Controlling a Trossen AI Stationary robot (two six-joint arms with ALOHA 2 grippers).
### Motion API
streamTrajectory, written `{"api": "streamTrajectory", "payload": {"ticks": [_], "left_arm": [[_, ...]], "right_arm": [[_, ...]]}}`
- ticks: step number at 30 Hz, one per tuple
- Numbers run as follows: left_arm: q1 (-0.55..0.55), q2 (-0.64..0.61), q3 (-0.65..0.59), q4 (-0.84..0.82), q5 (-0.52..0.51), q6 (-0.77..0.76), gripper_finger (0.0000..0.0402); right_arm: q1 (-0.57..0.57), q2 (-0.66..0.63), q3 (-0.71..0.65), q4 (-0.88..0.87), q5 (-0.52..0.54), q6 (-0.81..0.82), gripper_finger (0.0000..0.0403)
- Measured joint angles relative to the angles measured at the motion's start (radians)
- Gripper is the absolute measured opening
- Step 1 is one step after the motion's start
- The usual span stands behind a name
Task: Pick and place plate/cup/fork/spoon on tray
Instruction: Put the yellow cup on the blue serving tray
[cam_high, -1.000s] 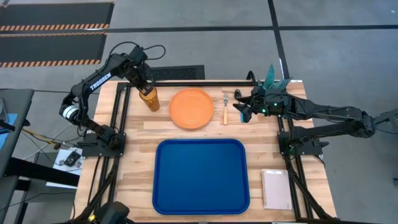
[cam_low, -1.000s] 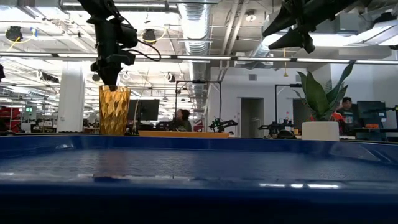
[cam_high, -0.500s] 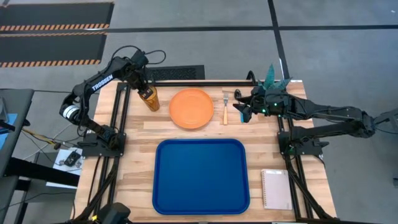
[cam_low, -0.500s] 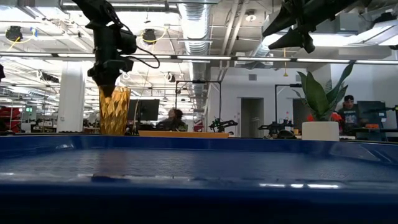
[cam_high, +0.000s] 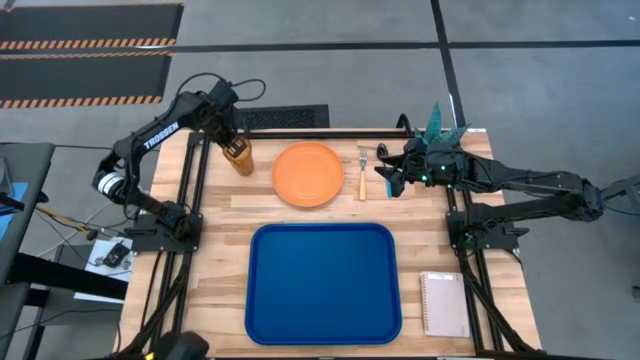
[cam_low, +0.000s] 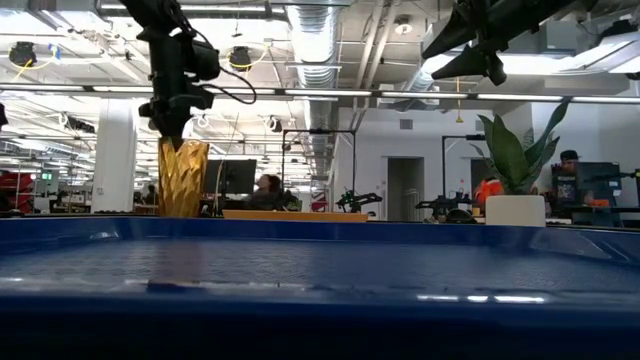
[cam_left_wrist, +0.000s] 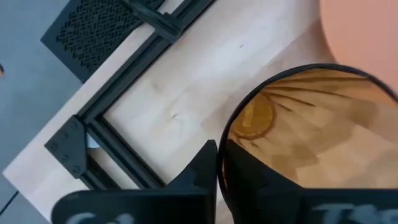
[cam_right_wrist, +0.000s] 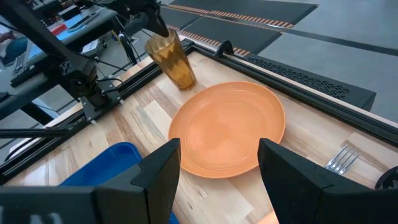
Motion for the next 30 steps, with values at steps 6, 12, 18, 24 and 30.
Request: {"api": "streamTrajectory", "payload": {"ticks": [6, 12, 18, 24, 30], "left_arm": [[-0.054, -0.066, 0.127, -0.123, 0.017, -0.090, 0.0001], [-0.215, -0.140, 0.197, -0.263, 0.127, -0.141, 0.0000], [-0.485, -0.180, 0.197, -0.267, 0.189, -0.225, 0.0000], [-0.765, -0.157, 0.197, -0.207, 0.123, -0.370, 0.0000], [-0.981, -0.109, 0.198, -0.200, 0.043, -0.500, 0.0000]], "right_arm": [[0.000, 0.000, 0.000, 0.000, 0.000, -0.006, 0.0240], [0.000, 0.000, 0.000, 0.000, 0.000, -0.007, 0.0240], [0.000, 0.000, 0.000, 0.000, 0.000, -0.007, 0.0240], [0.000, 0.000, 0.000, 0.000, 0.000, -0.007, 0.0240], [0.000, 0.000, 0.000, -0.001, 0.000, -0.002, 0.0240]]}}
